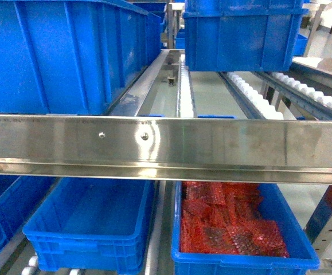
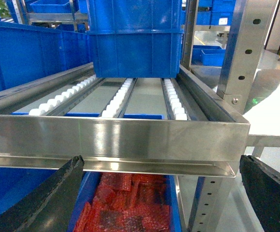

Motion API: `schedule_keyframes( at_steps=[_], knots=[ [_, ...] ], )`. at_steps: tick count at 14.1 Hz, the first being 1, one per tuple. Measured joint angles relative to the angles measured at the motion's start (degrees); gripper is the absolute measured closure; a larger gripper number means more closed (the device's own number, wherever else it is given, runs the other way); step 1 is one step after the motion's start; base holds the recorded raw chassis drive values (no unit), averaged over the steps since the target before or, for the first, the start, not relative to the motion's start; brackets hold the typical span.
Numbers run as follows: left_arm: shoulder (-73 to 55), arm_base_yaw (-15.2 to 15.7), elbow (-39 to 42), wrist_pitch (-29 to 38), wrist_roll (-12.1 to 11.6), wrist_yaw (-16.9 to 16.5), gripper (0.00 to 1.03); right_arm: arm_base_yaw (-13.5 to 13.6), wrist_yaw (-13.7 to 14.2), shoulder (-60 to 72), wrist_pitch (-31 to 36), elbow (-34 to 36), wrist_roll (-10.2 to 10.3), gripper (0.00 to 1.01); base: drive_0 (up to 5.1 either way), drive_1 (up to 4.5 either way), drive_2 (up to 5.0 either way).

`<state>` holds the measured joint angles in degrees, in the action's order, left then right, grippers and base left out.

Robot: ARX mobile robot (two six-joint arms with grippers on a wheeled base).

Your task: Pick blue part to blue bin on bottom shelf

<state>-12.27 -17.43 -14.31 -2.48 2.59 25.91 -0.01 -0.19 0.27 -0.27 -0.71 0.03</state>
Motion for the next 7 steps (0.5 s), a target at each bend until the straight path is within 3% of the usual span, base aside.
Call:
schedule_keyframes(
  at_steps=[7],
  knots=[
    [0.0,0.0,0.0,0.2,0.0,0.0,0.59,0.0,0.0,0.0,0.2,0.0,0.0,0.03,0.0,0.0,0.0]
  ],
)
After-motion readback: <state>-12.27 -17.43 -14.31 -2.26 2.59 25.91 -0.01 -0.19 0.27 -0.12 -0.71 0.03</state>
